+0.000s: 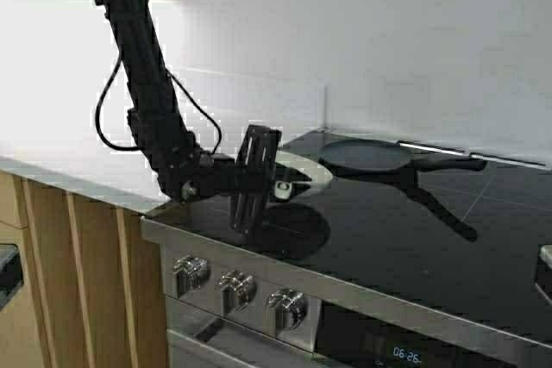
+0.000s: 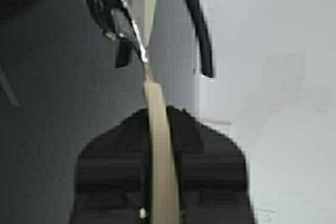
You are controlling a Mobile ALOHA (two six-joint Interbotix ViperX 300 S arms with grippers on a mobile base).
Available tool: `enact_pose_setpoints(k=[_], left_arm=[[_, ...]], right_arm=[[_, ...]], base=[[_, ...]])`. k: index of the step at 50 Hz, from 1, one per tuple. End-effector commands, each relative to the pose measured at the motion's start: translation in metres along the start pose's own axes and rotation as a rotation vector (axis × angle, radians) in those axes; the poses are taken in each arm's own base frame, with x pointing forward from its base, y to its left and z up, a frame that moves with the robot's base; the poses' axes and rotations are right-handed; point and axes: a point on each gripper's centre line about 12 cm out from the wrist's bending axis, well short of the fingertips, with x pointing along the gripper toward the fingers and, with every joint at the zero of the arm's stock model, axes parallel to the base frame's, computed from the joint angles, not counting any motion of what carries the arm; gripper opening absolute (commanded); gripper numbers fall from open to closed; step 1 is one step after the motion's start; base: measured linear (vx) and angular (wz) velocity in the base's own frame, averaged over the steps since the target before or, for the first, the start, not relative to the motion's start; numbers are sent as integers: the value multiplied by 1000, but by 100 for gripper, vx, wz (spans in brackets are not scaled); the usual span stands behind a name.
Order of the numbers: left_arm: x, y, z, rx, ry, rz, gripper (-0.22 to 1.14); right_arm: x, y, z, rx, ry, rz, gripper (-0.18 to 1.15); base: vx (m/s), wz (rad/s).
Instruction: Wash the pan
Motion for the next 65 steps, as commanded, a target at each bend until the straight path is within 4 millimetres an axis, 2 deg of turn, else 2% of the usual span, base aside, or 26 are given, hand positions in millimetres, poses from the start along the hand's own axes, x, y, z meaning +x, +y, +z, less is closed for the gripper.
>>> enact_pose_setpoints(k=[1, 7, 17, 27, 38, 50, 65], left_arm=[[-12, -47, 1, 50, -5, -68, 2], [-34, -58, -1, 83, -8, -59, 2], [-72, -73, 8, 81, -33, -79, 2], [-92, -81, 11, 79, -45, -98, 2], [-99, -83, 10, 76, -47, -107, 2], [-90, -81, 13, 82, -47, -116, 2], [-92, -79, 12, 78, -45, -117, 2]], right_arm=[[2, 0, 3, 0, -5, 1, 7], [3, 0, 1, 3, 3, 2, 7], [7, 0, -3, 0, 26, 2, 7], [9, 0, -3, 2, 32, 2, 7], [8, 0, -1, 11, 23, 2, 7], [9, 0, -3, 16, 51, 0, 7], [10, 0, -3, 14, 54, -2, 7]], base=[[0, 0], [0, 4], [1, 20], [4, 36], [4, 57], [1, 65], [1, 49]])
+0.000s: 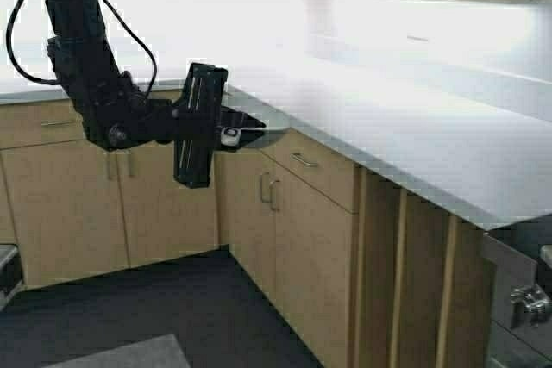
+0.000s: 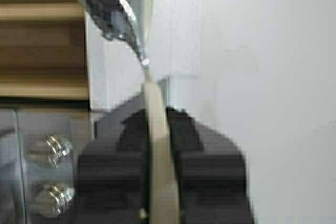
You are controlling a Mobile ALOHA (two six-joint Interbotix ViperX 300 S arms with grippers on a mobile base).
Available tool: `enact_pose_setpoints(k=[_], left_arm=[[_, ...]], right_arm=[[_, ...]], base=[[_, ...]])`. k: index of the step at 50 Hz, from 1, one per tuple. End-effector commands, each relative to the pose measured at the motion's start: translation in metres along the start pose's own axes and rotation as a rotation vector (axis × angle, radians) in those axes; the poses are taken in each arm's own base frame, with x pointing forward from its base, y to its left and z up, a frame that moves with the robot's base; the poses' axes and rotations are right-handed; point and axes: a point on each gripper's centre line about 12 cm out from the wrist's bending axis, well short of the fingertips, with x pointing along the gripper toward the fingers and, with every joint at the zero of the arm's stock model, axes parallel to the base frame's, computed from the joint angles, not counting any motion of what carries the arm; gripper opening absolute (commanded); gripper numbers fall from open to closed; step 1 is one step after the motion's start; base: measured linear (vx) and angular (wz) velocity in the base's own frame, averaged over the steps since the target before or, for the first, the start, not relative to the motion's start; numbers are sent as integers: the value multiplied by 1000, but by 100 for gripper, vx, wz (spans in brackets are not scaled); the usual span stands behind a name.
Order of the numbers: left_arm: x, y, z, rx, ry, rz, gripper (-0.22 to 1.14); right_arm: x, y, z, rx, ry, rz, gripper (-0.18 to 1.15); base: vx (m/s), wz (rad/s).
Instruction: Wash the pan
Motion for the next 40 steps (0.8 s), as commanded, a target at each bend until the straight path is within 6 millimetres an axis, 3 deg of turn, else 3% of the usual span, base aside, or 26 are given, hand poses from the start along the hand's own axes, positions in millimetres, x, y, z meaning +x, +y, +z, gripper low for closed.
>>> enact_pose_setpoints(k=[1, 28, 40], left_arm=[[4, -13, 1, 28, 1, -54, 2], [21, -10, 7, 38, 1, -79, 2], [18, -15, 8, 40, -3, -86, 2]], right_arm=[[3, 1, 9, -3, -21, 3, 7], [5, 2, 2, -49, 5, 13, 7], [9, 2, -1, -49, 19, 15, 7]], base=[[2, 42], [3, 53], [7, 50]])
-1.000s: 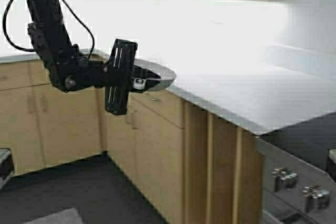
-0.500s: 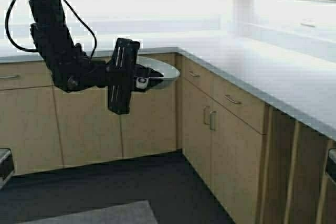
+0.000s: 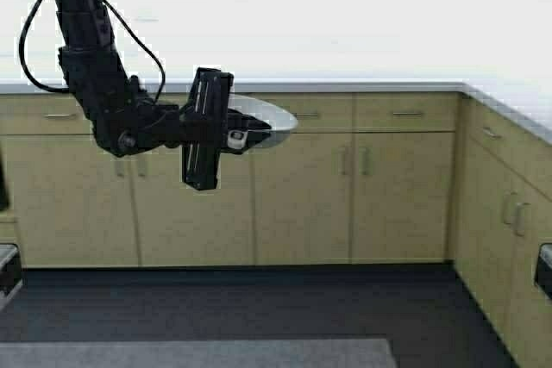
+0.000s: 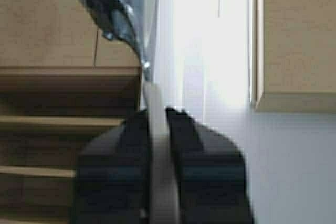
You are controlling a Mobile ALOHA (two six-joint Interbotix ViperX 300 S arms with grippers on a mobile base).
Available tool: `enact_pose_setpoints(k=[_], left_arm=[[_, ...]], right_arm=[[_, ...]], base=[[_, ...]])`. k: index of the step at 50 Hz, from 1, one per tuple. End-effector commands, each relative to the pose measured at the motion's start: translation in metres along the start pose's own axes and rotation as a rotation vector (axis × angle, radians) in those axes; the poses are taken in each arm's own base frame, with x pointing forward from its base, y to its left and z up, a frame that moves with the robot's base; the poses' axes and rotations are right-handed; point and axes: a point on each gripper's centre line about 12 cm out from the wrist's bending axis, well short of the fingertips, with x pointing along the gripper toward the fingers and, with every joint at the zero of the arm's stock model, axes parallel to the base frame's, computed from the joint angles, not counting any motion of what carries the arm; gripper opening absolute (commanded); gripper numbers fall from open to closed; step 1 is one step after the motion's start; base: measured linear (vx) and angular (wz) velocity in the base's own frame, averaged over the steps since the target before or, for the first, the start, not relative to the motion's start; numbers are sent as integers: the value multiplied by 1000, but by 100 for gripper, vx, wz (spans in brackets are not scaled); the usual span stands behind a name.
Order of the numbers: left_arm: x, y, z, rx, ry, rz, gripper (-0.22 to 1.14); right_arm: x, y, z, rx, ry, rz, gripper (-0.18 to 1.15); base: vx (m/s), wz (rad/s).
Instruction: Wash the pan
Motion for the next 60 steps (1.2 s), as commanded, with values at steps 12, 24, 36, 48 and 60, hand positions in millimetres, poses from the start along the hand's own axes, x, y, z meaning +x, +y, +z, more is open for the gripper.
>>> enact_pose_setpoints(k=[12, 24, 36, 48, 60], left_arm=[[4, -19, 7, 27, -16, -64, 2], [3, -14, 6, 25, -16, -53, 2], [-2, -10, 4, 18, -15, -43, 2], [-9, -14, 3, 8, -27, -76, 2], [-18, -15, -1, -5, -26, -107, 2]], right_arm=[[1, 0, 12, 1, -40, 2, 7], [0, 0, 13, 1, -48, 2, 7], [0, 0, 15, 4, -49, 2, 7], [0, 0, 16, 24, -52, 3, 7], [-2, 0, 15, 20, -58, 3, 7]], base=[[10, 54], [12, 71], [15, 62], [19, 46], [24, 49]])
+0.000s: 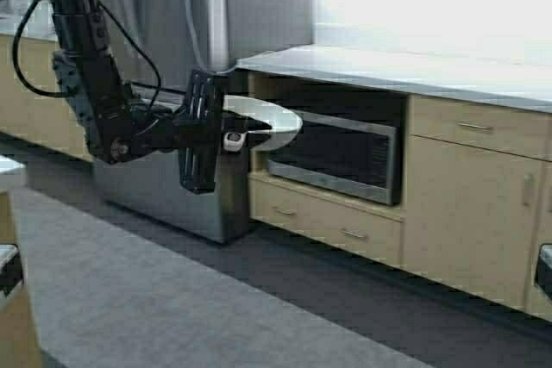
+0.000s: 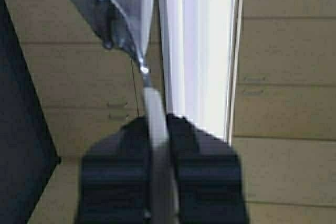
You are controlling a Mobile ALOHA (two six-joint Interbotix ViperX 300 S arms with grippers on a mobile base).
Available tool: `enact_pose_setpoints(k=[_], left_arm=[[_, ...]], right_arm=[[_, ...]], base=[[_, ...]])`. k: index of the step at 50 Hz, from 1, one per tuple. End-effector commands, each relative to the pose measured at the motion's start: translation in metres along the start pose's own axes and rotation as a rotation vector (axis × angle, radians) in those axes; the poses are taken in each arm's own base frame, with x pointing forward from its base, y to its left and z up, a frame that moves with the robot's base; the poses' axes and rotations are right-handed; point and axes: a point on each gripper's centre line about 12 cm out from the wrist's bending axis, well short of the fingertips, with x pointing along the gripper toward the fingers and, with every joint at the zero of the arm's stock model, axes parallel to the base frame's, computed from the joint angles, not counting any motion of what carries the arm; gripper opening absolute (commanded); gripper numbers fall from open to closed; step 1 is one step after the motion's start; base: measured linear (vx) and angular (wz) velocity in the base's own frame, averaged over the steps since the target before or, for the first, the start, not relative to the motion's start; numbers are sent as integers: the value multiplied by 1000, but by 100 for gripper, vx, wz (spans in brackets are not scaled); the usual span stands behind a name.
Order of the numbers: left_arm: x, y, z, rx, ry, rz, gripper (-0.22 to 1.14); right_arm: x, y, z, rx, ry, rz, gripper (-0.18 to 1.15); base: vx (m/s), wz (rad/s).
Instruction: Wash the pan
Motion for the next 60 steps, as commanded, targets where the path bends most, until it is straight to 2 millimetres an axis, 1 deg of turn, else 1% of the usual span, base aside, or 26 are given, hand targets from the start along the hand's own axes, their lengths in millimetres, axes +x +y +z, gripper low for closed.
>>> enact_pose_setpoints(k=[1, 17, 25, 34, 39, 48, 60], left_arm=[[-2, -15, 0, 18, -5, -57, 2], [-27, -12, -3, -14, -52, -51, 2], [-26, -15, -1, -15, -62, -64, 2], [-22, -25, 6, -4, -82, -97, 2], [-23, -24, 7, -7, -86, -93, 2], [-29, -21, 7, -13, -95, -75, 2], [-35, -17, 15, -20, -124, -59, 2]], right_arm=[[1, 0, 8, -2, -26, 1, 7], [4, 0, 8, 0, -26, 2, 7], [2, 0, 9, -2, -32, 3, 7], [2, 0, 9, 1, -32, 3, 7], [2, 2, 10, 5, -35, 9, 7], [2, 10, 9, 0, -27, 49, 7], [4, 10, 8, -2, -20, 49, 7]], base=[[25, 47], [22, 44], [19, 59], [16, 70], [15, 69], [14, 63], [12, 47]])
